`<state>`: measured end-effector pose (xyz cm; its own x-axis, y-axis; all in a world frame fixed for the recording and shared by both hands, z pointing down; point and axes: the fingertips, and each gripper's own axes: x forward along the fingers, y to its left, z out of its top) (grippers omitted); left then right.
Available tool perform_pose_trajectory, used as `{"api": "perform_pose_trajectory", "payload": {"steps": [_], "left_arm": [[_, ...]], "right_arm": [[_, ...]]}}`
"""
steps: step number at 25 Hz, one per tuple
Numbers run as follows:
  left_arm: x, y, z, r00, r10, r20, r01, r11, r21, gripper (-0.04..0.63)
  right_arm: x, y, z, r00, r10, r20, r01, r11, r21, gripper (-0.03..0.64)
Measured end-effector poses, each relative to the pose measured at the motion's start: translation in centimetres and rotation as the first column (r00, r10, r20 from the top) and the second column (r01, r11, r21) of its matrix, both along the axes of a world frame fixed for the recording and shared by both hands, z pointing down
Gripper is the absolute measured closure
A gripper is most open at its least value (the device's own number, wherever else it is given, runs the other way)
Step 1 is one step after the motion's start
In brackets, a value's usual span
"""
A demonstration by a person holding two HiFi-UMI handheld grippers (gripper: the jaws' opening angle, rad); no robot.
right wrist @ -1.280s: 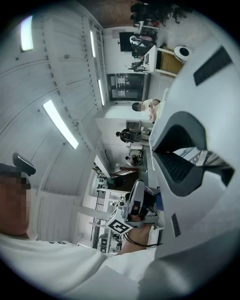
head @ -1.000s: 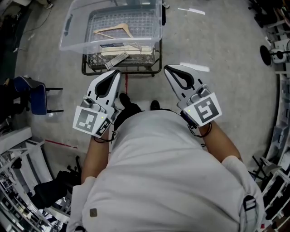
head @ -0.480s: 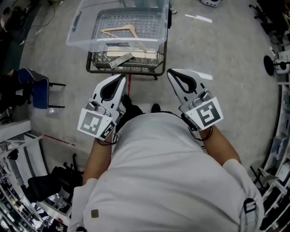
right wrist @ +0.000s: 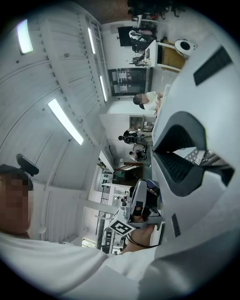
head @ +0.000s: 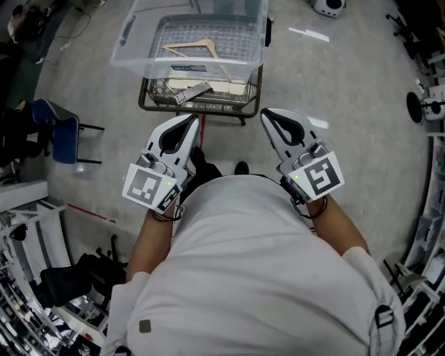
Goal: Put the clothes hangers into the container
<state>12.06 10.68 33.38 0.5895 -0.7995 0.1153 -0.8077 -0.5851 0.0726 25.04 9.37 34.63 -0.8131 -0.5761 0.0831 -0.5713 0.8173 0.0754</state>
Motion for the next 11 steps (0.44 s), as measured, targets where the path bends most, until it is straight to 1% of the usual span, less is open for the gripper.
{"api": "perform_pose_trajectory", "payload": {"steps": [5, 11], "left_arm": [[-0.5, -0.1, 0.3, 1.0, 0.008, -0.007, -0.008, 1.0, -0.006, 0.58], [-1.6, -0.9, 0.5, 1.0, 0.023, 0.011, -0.023, 1.0, -0.006, 0.58]], "right_arm": [[-0.6, -0.1, 0.2, 1.0, 0.005, -0.005, -0.005, 1.0, -0.005, 0.598], [-2.1, -1.0, 0.2, 1.0, 0.01, -0.009, -0.01, 1.0, -0.008, 0.598]]}}
